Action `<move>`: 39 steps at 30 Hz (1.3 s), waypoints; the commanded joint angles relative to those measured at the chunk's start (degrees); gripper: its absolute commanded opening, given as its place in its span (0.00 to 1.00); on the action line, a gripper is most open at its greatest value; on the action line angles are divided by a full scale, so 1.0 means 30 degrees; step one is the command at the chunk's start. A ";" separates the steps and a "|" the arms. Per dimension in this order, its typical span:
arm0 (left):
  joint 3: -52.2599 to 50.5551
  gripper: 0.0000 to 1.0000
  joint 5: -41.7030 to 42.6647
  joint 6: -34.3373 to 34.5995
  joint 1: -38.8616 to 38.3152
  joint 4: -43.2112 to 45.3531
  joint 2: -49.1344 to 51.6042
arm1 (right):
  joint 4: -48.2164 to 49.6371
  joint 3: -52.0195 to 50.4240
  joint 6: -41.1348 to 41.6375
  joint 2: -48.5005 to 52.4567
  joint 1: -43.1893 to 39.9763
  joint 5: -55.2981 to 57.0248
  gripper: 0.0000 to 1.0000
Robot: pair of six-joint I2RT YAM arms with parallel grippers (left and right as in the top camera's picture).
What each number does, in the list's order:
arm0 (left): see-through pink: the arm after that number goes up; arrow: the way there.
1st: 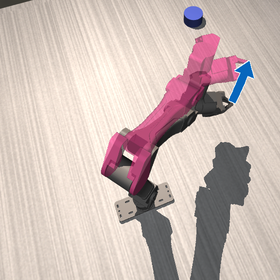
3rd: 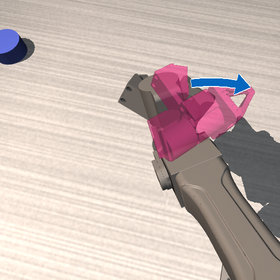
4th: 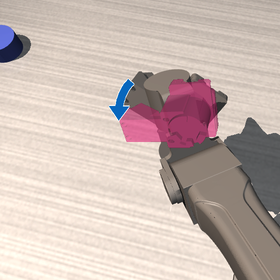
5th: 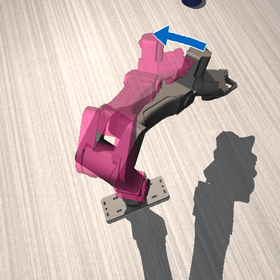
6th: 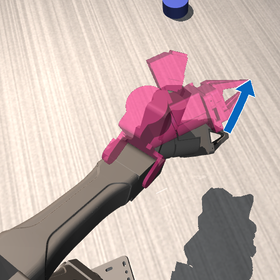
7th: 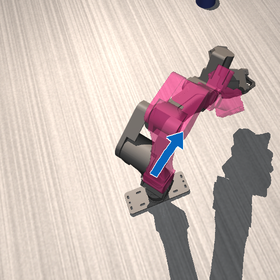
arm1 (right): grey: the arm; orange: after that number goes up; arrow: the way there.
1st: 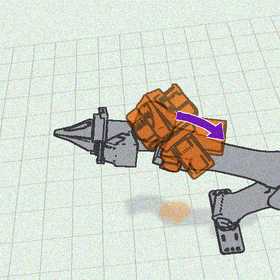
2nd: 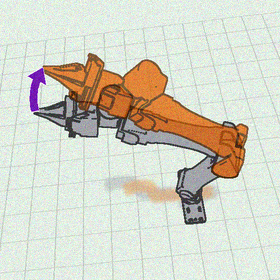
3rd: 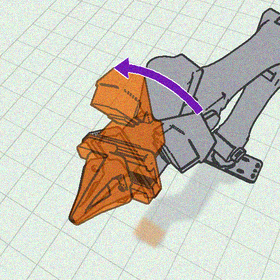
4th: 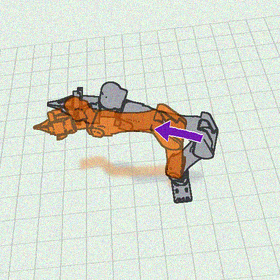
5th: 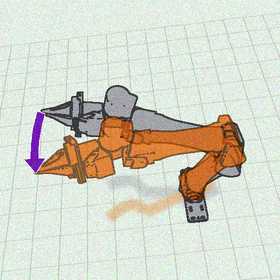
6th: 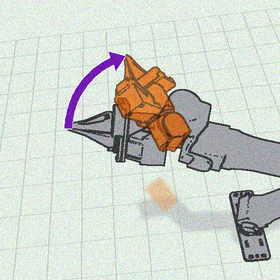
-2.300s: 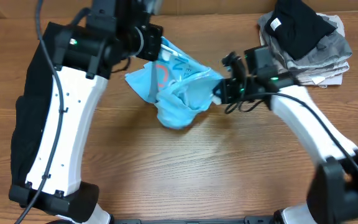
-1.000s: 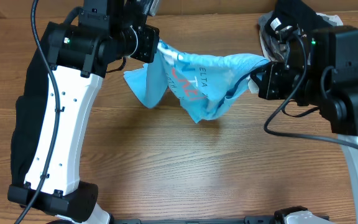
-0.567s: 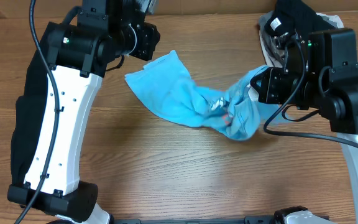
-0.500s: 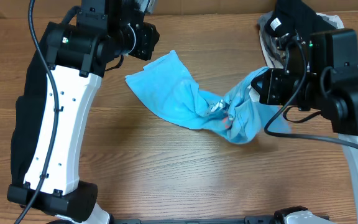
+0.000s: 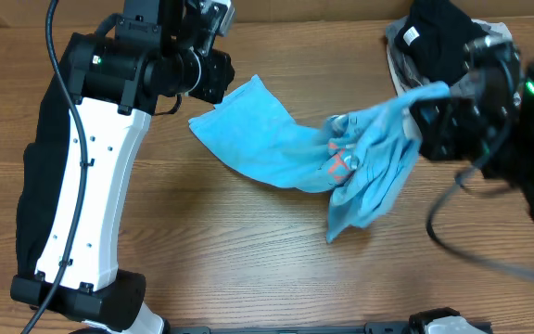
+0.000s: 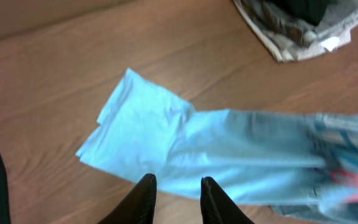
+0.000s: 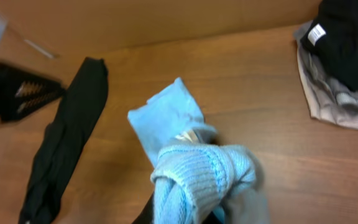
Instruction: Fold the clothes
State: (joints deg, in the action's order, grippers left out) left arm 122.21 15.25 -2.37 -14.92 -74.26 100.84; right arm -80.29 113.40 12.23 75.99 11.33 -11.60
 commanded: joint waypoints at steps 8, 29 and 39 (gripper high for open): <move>0.0022 0.28 -0.1326 -0.2812 -0.0131 -0.2025 -0.0357 | 0.3075 -0.0036 0.1115 0.6003 -0.0022 0.0503 0.04; -0.6987 0.41 0.1311 -0.5646 -0.3279 0.0838 -0.0277 | 0.7286 -0.0044 0.1151 1.2684 -0.1894 0.0495 0.04; -1.0775 0.70 0.1231 -0.2157 -0.8371 0.7745 0.0641 | 0.6411 -0.0044 0.0933 1.2684 -0.3927 0.0131 0.04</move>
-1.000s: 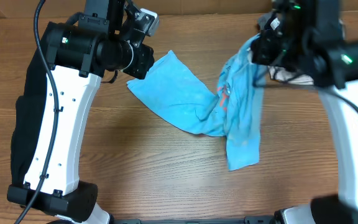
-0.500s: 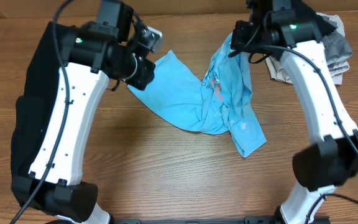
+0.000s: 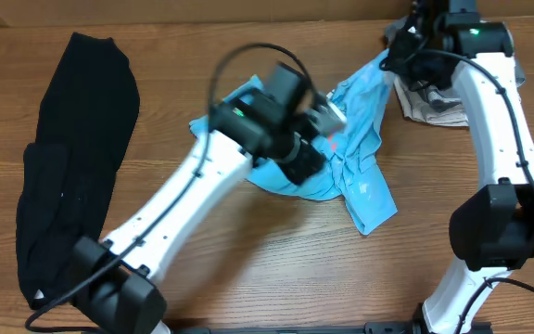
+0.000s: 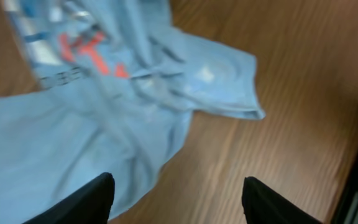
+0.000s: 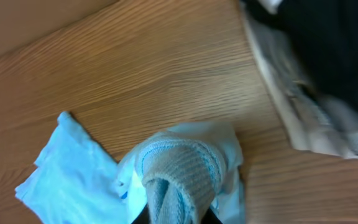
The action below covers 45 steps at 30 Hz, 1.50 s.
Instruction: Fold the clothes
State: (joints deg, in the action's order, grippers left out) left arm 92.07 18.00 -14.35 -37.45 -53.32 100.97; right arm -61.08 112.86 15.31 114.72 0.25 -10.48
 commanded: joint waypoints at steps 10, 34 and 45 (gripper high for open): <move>-0.0743 0.74 -0.1115 0.5180 -0.3184 0.2353 0.5034 | -0.0656 0.0138 -0.0248 -0.0226 -0.0882 -0.0233 0.04; -0.0546 0.80 -0.1246 1.0703 -0.3912 0.4291 0.7439 | -0.0750 0.0138 -0.0678 -0.0226 -0.0882 0.0138 0.05; 0.0095 0.77 -0.0605 1.0950 -0.3898 0.5209 0.8131 | -0.0736 0.0138 -0.0750 -0.0226 -0.0882 0.0146 0.06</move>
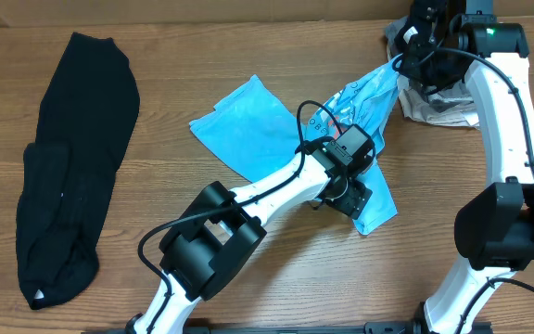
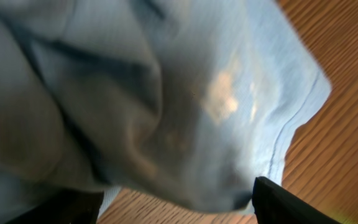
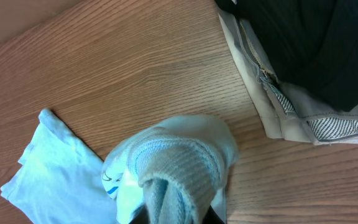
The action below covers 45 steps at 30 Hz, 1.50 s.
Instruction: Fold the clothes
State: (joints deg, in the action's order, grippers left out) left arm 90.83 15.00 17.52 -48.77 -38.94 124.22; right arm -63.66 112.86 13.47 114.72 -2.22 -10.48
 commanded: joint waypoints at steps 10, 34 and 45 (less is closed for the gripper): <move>0.0510 0.56 0.0896 0.0313 -0.0386 0.0962 0.0590 | 0.0117 0.0138 -0.0219 -0.0226 -0.0058 0.0452 0.07; 1.7894 0.04 -0.3840 -0.2856 0.6849 -1.6691 0.0415 | -0.0532 0.0168 -0.0510 -0.0729 -0.0058 0.0415 0.04; 2.7897 0.04 -0.3745 -0.2849 1.3748 -1.7981 0.0415 | -0.2047 0.0809 -0.1166 -0.4160 -0.0634 0.0124 0.04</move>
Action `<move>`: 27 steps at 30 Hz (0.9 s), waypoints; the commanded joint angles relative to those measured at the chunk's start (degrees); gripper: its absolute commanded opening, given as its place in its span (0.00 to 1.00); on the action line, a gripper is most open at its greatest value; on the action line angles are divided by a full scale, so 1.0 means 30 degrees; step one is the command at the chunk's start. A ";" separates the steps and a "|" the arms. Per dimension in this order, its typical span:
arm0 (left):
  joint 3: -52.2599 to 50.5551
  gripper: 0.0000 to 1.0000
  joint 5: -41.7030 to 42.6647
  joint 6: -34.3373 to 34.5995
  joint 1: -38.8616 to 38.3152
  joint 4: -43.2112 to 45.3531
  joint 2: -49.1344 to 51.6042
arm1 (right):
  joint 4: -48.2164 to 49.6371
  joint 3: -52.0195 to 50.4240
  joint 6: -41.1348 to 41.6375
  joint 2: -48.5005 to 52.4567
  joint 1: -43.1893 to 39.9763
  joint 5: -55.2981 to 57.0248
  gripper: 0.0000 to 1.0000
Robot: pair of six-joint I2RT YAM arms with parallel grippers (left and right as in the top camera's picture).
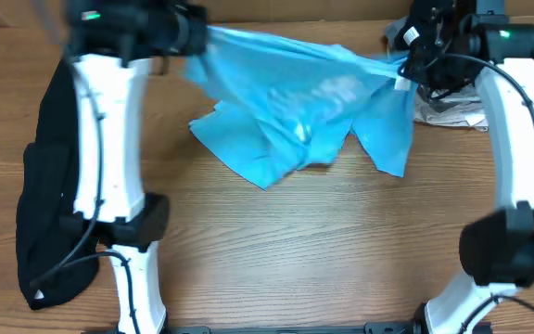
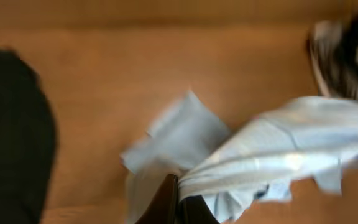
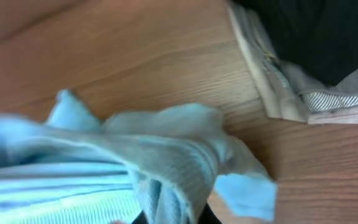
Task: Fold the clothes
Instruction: 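Lift the shirt by both shoulders and stretch it wide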
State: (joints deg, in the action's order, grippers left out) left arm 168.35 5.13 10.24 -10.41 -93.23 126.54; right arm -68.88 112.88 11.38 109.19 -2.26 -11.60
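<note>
A light blue shirt (image 1: pixel 295 97) hangs stretched across the back of the table between my two grippers, its lower part sagging onto the wood. My left gripper (image 1: pixel 193 32) at the back left is shut on one end of it; in the left wrist view the cloth (image 2: pixel 272 146) runs out from the closed left gripper (image 2: pixel 180 202). My right gripper (image 1: pixel 406 57) at the back right is shut on the other end, the ribbed hem (image 3: pixel 173 174) bunched in the right gripper (image 3: pixel 169 214).
A long black garment (image 1: pixel 49 186) lies along the table's left side. A pile of folded clothes (image 1: pixel 443 102), grey under black (image 3: pixel 316 37), sits at the back right corner, just behind my right gripper.
My left gripper, then pressed onto the shirt's lower corner at mid-table, is now high at the back left, shut on the shirt. The shirt is lifted and spread between both grippers.
At first my right gripper held the shirt bunched at the right while my left stood shut at the back left. Then the left gripper was open over the crumpled shirt, then down on its lower corner. Now both hold it stretched wide.
</note>
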 commanded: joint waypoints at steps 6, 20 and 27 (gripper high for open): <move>0.3883 0.04 -0.0415 -0.1494 0.1690 0.0758 -0.0991 | -0.0787 0.0874 -0.0823 -0.5049 -0.1275 0.0459 0.04; 0.3883 0.04 -0.1727 -0.2725 0.1676 0.3402 -0.6572 | -0.1115 0.1537 -0.1960 -1.2648 -0.2805 0.0517 0.04; 0.3883 0.04 -0.4736 -0.3738 0.1683 0.3322 -1.0353 | -0.3359 0.4896 -0.2914 -1.5242 -0.3308 0.1574 0.04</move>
State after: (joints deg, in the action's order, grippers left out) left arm 178.74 5.69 1.32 -7.40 -84.07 100.22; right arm -76.82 123.07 4.71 65.87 -9.85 -17.58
